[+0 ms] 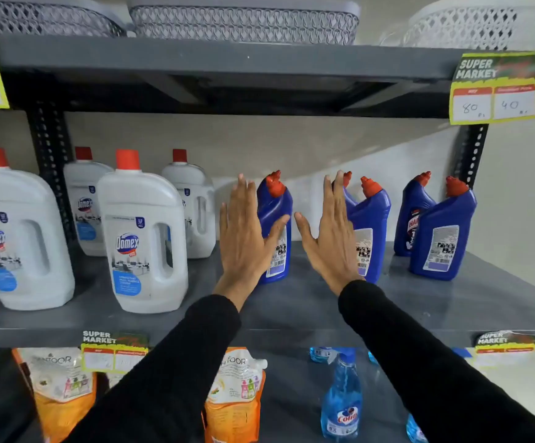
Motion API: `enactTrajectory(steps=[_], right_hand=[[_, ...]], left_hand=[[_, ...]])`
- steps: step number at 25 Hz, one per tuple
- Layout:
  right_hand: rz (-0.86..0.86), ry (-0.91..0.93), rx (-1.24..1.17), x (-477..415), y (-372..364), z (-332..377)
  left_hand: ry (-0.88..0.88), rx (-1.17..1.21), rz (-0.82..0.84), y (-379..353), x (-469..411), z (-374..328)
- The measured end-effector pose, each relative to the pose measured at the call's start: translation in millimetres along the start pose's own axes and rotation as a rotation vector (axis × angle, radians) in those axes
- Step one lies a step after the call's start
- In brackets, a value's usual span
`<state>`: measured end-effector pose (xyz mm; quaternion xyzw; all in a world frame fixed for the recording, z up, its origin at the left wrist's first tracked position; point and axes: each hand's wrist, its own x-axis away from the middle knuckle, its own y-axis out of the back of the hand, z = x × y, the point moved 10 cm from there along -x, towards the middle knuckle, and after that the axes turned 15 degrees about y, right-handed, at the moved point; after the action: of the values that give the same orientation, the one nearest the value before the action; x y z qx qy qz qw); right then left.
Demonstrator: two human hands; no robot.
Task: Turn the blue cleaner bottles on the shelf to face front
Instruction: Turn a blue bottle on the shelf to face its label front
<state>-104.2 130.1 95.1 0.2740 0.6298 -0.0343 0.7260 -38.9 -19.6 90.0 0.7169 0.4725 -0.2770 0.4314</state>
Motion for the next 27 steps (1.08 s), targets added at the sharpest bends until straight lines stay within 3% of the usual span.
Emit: enactTrajectory(steps=[4,8,12,19,24,27], right_hand=[[0.188,-0.125,-0.162,35.6,-43.4,-15.2],[0.33,-0.287,-0.471,57.1,-81.6,-23.5],[0.428,-0.547,-0.735,80.8,-116.7,-31.6],[0.278,-0.657,-0.757,77.4,-112.5,-40.5],[0.086,-0.547,-0.656,50.5,-85.4,-42.2],[-0.035,-0.47,-0.563,37.7,-62.5,-36.1]], left_hand=[[0.246,0.119,0.181,-28.9,27.3,38.2],[0.342,0.253,0.318,-50.3,40.3,54.6],[0.431,0.295,0.323,-56.2,41.2,71.3],[0.466,0.309,0.307,-54.2,32.0,73.2],[0.407,0.455,0.14,-36.4,10.8,45.3],[0.41,0.505,0.165,-44.4,1.2,25.0]])
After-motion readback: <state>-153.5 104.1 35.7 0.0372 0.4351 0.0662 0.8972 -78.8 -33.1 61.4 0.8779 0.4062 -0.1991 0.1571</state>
